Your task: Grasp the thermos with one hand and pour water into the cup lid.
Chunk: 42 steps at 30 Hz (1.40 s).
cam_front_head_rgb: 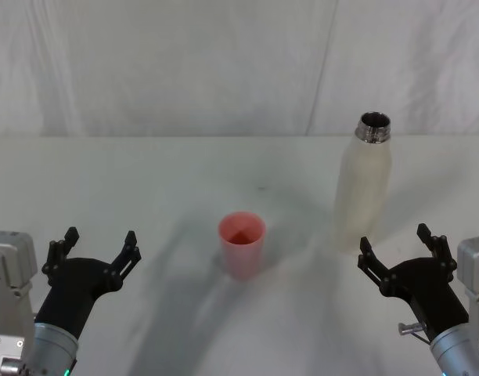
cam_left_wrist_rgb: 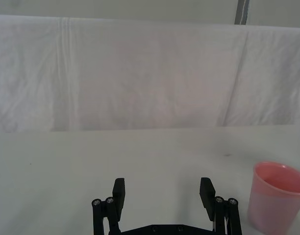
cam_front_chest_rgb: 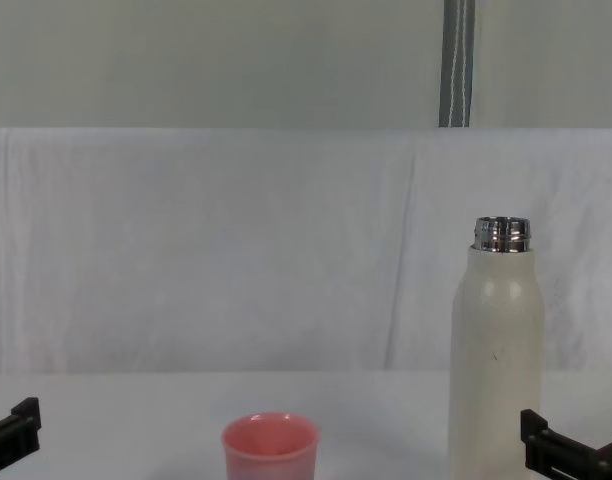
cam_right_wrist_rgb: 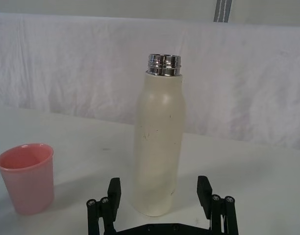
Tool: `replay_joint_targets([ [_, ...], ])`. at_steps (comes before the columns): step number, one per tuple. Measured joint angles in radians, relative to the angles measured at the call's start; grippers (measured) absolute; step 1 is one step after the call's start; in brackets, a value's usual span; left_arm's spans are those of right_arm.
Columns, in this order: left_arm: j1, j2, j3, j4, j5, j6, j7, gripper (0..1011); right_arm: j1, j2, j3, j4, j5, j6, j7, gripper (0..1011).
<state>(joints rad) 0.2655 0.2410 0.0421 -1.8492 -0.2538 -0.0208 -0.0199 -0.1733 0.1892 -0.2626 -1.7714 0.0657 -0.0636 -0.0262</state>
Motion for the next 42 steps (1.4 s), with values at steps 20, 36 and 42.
replay_joint_targets([
  [20,0.000,0.000,0.000,0.000,0.000,0.000,0.000,1001,0.000,0.000,0.000,0.000,0.000,0.000,0.000,1002],
  [36,0.000,0.000,0.000,0.000,0.000,0.000,0.000,1001,0.000,0.000,0.000,0.000,0.000,0.000,0.000,1002],
  [42,0.000,0.000,0.000,0.000,0.000,0.000,0.000,1001,0.000,0.000,0.000,0.000,0.000,0.000,0.000,1002],
])
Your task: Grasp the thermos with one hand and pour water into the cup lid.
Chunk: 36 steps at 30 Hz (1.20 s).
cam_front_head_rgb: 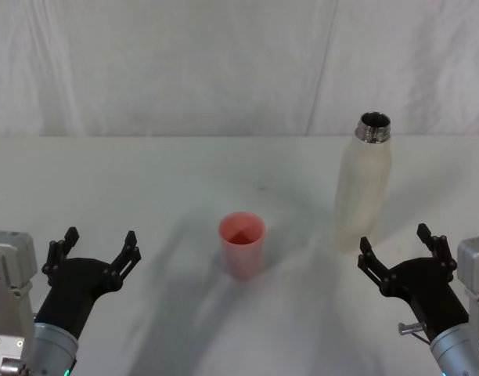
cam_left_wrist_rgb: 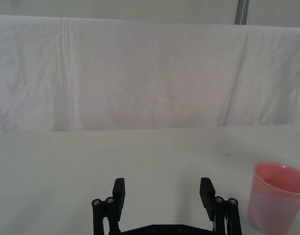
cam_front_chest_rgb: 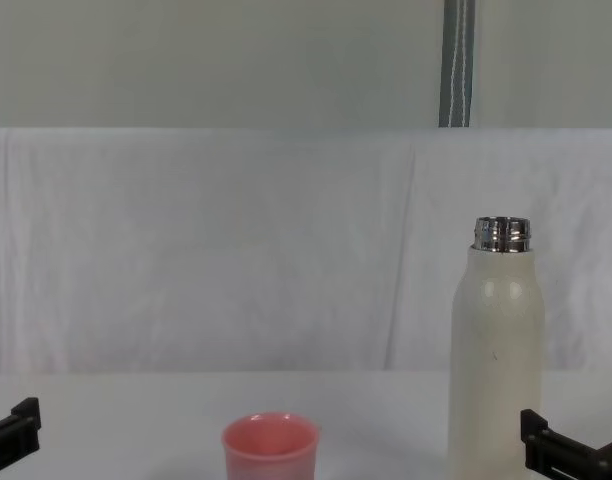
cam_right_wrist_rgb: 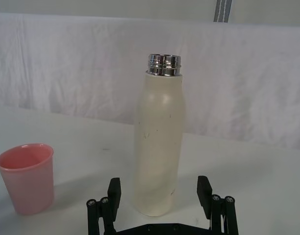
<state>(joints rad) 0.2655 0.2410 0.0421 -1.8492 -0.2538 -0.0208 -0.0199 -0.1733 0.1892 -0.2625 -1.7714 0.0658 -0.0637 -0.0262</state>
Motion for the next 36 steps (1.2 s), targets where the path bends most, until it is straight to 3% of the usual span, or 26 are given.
replay_joint_targets([
  [8,0.000,0.000,0.000,0.000,0.000,0.000,0.000,1001,0.000,-0.001,0.001,0.000,0.000,0.000,0.001,1002],
  [15,0.000,0.000,0.000,0.000,0.000,0.000,0.000,1001,0.011,-0.017,0.019,0.013,0.017,-0.010,0.043,1002],
  [25,0.000,0.000,0.000,0.000,0.000,0.000,0.000,1001,0.034,-0.058,0.052,0.060,0.053,-0.035,0.096,1002],
  [36,0.000,0.000,0.000,0.000,0.000,0.000,0.000,1001,0.084,-0.094,0.074,0.131,0.045,-0.056,0.123,1002],
])
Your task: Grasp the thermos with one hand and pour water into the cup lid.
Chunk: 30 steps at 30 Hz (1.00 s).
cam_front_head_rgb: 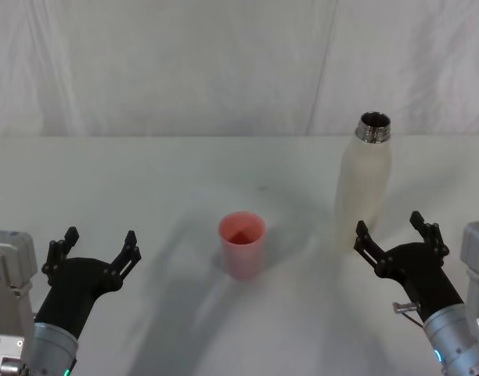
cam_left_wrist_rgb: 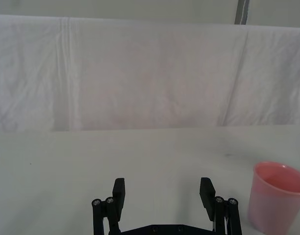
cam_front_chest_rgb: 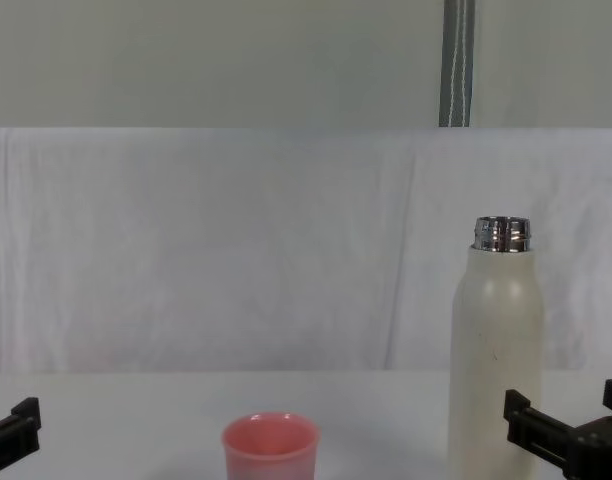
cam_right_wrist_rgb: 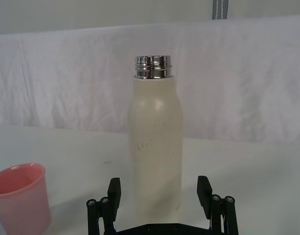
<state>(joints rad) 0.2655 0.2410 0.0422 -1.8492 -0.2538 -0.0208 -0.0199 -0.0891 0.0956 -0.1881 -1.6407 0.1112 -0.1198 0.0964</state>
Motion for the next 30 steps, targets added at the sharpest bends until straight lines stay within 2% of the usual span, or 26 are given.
replay_joint_targets([
  [16,0.000,0.000,0.000,0.000,0.000,0.000,0.000,1001,0.080,-0.022,0.006,0.092,-0.020,-0.021,0.033,1002],
  [30,0.000,0.000,0.000,0.000,0.000,0.000,0.000,1001,0.121,-0.033,0.014,0.142,-0.001,-0.040,0.056,1002],
])
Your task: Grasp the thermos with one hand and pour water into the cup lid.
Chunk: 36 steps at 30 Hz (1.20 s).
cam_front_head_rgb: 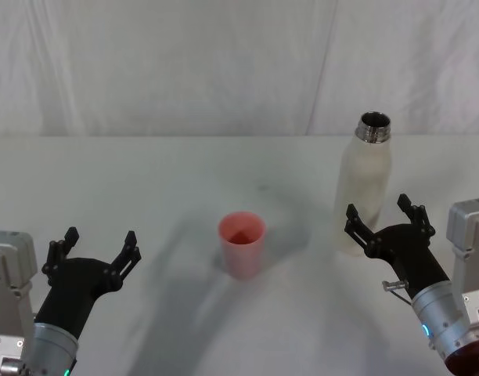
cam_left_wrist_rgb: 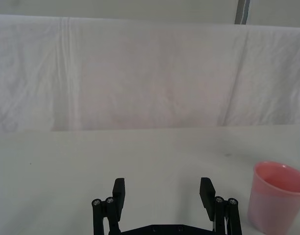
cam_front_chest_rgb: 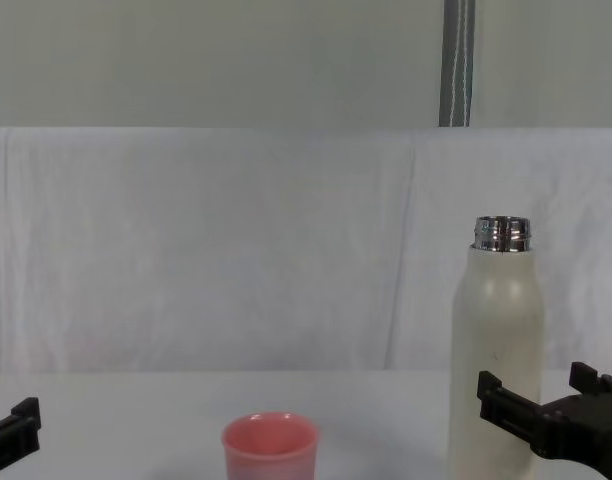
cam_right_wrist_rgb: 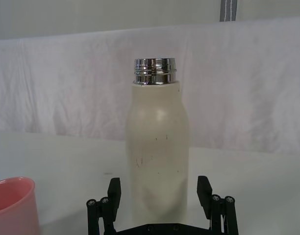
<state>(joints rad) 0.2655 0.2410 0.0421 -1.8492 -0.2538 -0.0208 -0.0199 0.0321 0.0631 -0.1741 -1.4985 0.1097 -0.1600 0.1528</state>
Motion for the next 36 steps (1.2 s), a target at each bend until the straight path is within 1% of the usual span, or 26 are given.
replay_joint_targets([
  [36,0.000,0.000,0.000,0.000,0.000,0.000,0.000,1001,0.101,0.003,-0.016,0.111,0.025,-0.012,0.036,1002],
])
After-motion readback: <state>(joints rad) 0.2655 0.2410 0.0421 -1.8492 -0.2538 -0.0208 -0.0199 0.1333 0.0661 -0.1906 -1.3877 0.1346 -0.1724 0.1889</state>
